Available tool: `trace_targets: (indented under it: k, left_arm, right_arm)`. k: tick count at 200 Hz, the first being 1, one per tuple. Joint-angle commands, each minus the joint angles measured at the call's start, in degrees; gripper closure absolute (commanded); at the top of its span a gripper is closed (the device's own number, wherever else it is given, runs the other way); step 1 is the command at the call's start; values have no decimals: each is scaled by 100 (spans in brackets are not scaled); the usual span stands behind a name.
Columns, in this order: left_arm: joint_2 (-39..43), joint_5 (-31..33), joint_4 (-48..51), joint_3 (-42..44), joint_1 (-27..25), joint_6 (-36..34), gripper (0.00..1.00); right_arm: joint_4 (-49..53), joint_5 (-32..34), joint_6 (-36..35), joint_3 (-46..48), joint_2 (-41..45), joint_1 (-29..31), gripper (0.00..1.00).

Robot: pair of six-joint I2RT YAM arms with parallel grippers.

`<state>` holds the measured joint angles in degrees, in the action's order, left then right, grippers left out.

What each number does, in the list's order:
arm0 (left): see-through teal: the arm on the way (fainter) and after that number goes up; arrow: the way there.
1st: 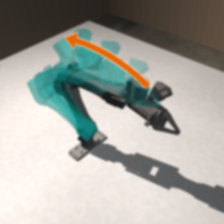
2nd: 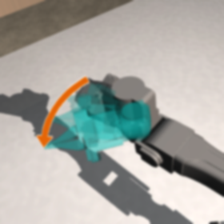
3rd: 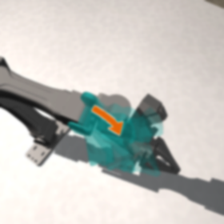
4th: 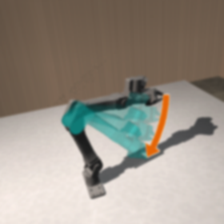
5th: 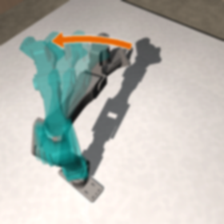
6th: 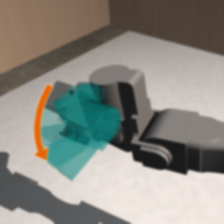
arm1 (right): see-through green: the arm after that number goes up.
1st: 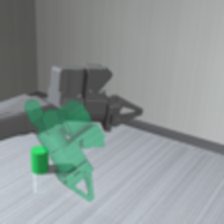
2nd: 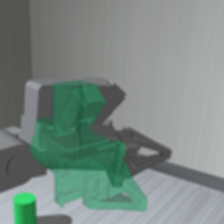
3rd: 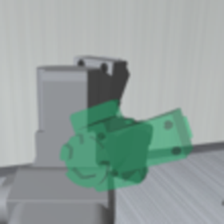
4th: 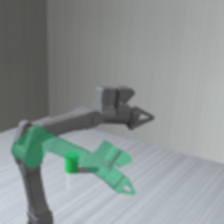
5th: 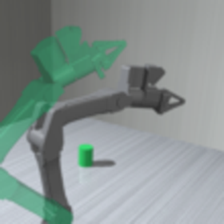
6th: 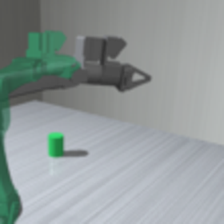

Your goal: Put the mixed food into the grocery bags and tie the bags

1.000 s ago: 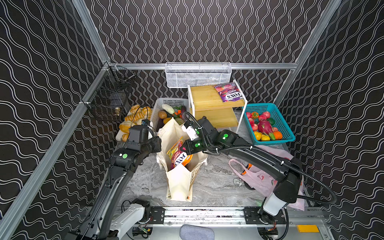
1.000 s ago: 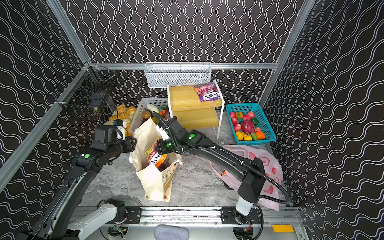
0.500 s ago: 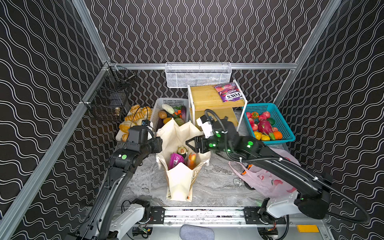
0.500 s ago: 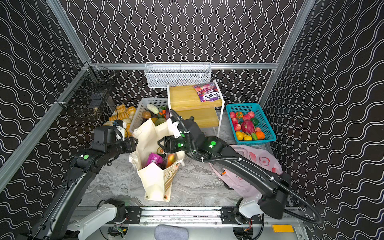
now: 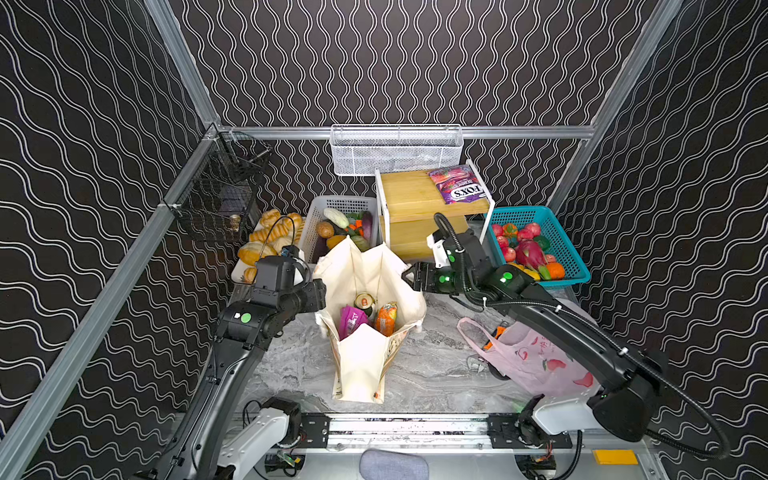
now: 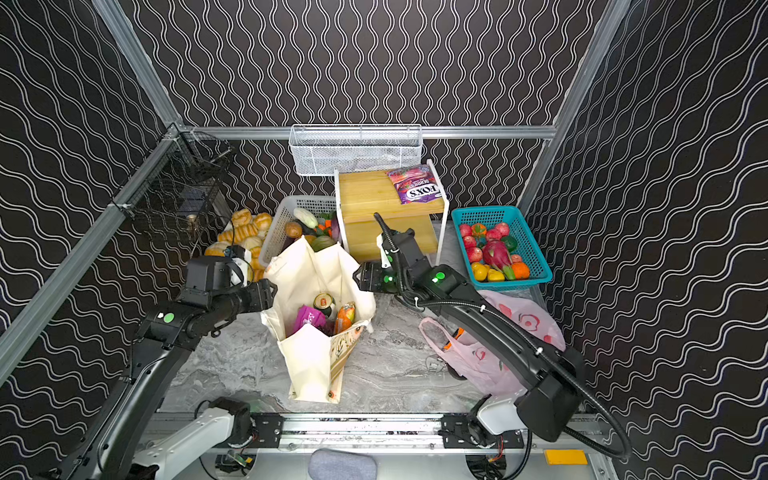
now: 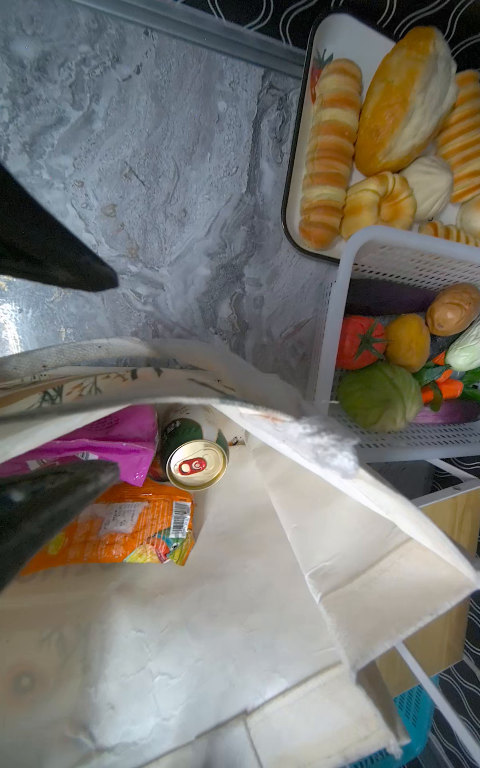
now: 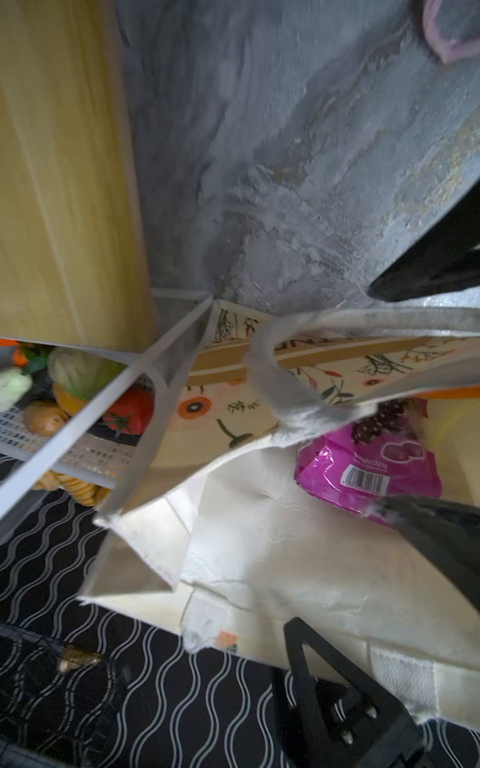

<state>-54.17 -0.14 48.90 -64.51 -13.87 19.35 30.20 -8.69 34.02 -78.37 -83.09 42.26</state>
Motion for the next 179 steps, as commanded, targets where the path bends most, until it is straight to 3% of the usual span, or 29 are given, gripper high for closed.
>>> trace_targets:
  k: [1, 28, 34, 45, 74, 101, 114, 138, 179]
  left_arm:
    - [-68, -425, -195, 58, 9, 56, 46]
    - [-96, -729, -335, 5, 7, 47, 78]
    - [-63, -756, -363, -13, 7, 31, 86]
    - [20, -794, -403, -48, 7, -9, 100]
    - [272, -1084, -599, -62, 7, 15, 100]
    - [374, -1151, -478, -243, 7, 51, 100]
    - [461, -652, -232, -384, 7, 118, 100]
    - [911, 843, 211, -363, 9, 354, 100]
    - [963, 2045, 651, -467, 7, 108, 100]
  right_arm:
    - [235, -650, -70, -277, -301, 15, 51]
    - [46, -856, -193, -409, -382, 80, 94]
    - [-125, -980, -203, -363, -336, 91, 100]
    - [-493, -1323, -183, -262, -238, 107, 100]
    - [-1544, -2295, 60, -101, -138, 295, 100]
    - [-1631, -2619, -74, -557, -426, 681, 100]
    - [-1585, -2801, -110, -810, -597, 813, 100]
    - [-1976, -3117, 161, -814, -717, 905, 100]
    - [-2765, -3377, 653, -1031, -1163, 1006, 100]
